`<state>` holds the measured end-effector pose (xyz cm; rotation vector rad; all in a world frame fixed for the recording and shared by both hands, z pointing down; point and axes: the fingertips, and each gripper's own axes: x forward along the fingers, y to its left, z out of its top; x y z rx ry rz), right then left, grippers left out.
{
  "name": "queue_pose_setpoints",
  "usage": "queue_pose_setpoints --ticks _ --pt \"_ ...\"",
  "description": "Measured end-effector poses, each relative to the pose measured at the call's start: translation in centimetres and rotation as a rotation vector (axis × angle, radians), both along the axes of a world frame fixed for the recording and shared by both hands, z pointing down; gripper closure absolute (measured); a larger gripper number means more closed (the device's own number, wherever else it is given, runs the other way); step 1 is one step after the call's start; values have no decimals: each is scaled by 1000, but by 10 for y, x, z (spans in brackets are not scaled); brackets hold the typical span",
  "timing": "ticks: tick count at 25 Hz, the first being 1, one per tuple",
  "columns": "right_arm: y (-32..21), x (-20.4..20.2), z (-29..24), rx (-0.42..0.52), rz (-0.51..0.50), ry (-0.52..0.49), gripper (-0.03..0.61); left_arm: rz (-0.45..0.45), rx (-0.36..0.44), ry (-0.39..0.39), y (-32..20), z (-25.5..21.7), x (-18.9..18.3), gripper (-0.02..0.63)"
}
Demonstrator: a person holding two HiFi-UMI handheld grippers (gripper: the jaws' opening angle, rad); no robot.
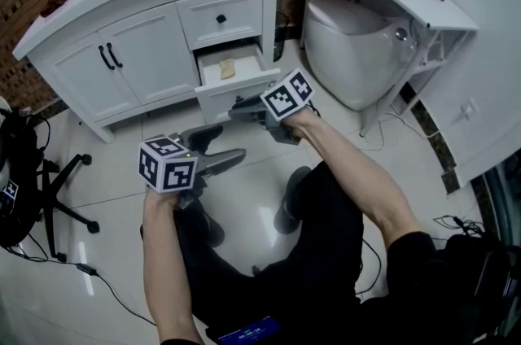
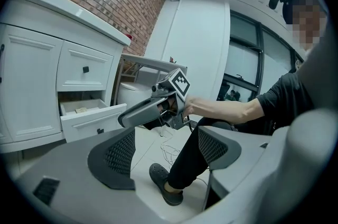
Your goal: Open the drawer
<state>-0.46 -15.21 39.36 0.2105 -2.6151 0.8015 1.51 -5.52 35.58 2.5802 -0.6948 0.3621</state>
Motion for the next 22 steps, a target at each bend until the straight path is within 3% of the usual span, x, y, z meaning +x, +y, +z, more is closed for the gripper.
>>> queue_pose_setpoints --ticks 22 --pt "12 0 -7 5 -66 -20 466 8 5 -16 2 0 2 239"
